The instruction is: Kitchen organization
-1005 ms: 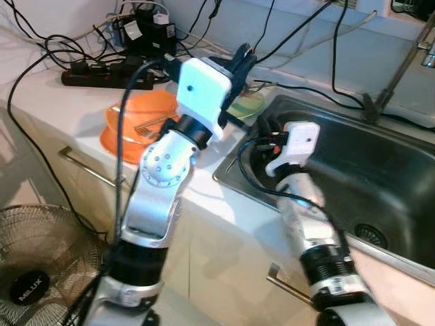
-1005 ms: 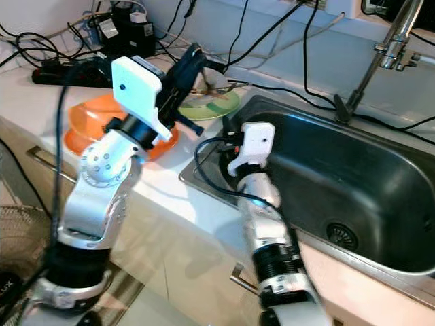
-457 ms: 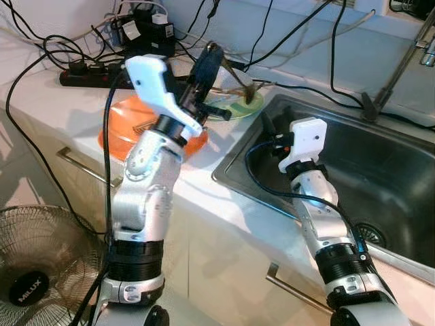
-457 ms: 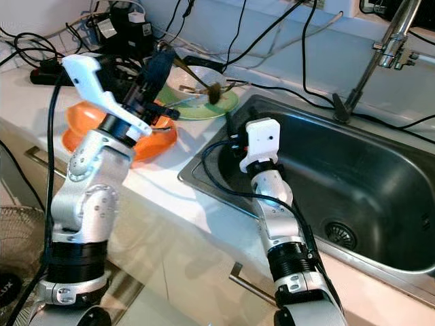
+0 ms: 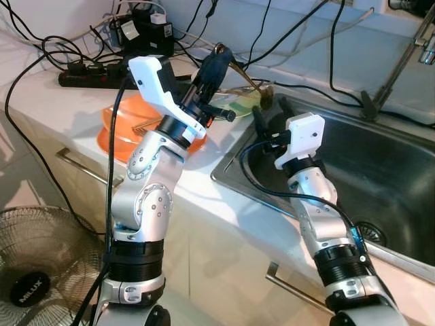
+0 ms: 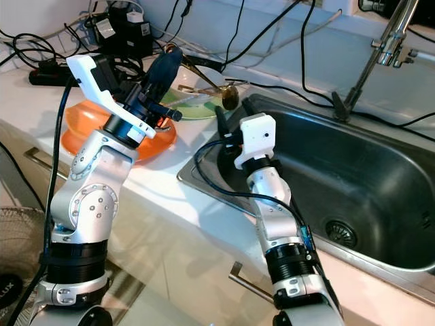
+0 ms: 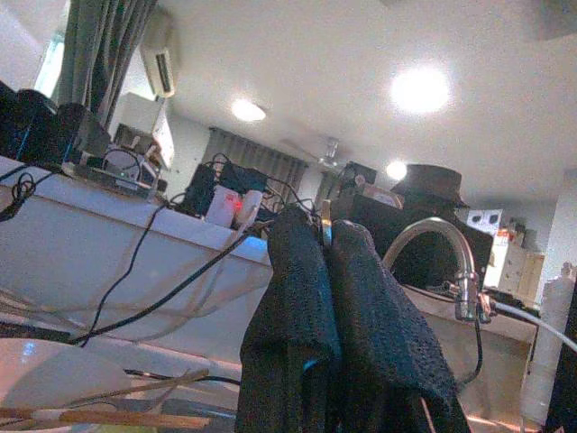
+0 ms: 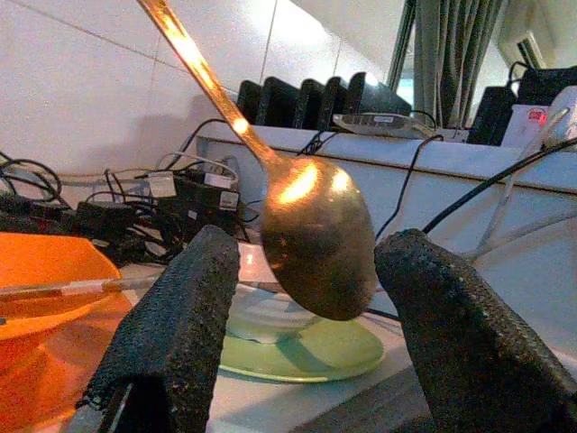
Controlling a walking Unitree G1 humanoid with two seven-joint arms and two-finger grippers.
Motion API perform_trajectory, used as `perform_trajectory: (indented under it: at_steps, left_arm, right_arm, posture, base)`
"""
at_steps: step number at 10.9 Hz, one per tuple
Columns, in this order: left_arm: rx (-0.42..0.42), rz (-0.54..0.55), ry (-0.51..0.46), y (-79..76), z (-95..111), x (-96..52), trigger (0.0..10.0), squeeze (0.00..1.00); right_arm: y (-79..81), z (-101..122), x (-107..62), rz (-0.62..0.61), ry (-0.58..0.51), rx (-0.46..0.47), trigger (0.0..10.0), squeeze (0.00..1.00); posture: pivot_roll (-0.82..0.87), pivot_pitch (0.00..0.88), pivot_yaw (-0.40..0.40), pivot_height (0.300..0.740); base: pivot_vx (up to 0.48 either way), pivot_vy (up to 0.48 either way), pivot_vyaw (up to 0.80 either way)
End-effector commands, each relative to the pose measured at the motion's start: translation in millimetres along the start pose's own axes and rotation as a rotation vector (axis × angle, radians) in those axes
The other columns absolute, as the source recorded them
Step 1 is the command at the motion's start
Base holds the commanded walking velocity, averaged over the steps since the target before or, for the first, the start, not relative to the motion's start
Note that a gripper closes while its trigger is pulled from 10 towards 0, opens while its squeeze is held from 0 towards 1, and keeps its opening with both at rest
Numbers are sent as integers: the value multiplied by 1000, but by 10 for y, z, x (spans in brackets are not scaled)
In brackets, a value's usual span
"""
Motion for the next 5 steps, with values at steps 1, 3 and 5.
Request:
perform_trajectory:
  at_steps: [1, 3, 5]
  left_arm:
    - [-11, -62, 4, -122, 13, 59, 10000, 0]
    - [-6, -60, 40, -112, -42, 46, 10000, 0]
    - [-11, -64, 76, -111, -116, 30, 10000, 0]
  right_arm:
    - [-19, 50, 13, -6, -15, -3, 10000, 0]
    - [-54, 135, 53, -32, -37, 5, 10000, 0]
    - [-63, 157, 68, -48, -40, 9, 10000, 0]
  posture:
    - [187, 0, -21, 740]
    - [184, 5, -14, 740]
    - [185, 6, -13, 740]
  base:
    - [0, 0, 0]
    - [0, 0, 0]
    - [0, 0, 0]
Point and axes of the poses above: a point about 5 cm out from each wrist's last joint towards the gripper, its own x axis pointing out of the wrist towards the gripper, its own z axis along the axis of the wrist's last joint, y = z × x, the point moved 1 cm from there along x, pointing out of the wrist towards the gripper, and after that the axes turned 12 degrees about -x, right-handed, at the moved point
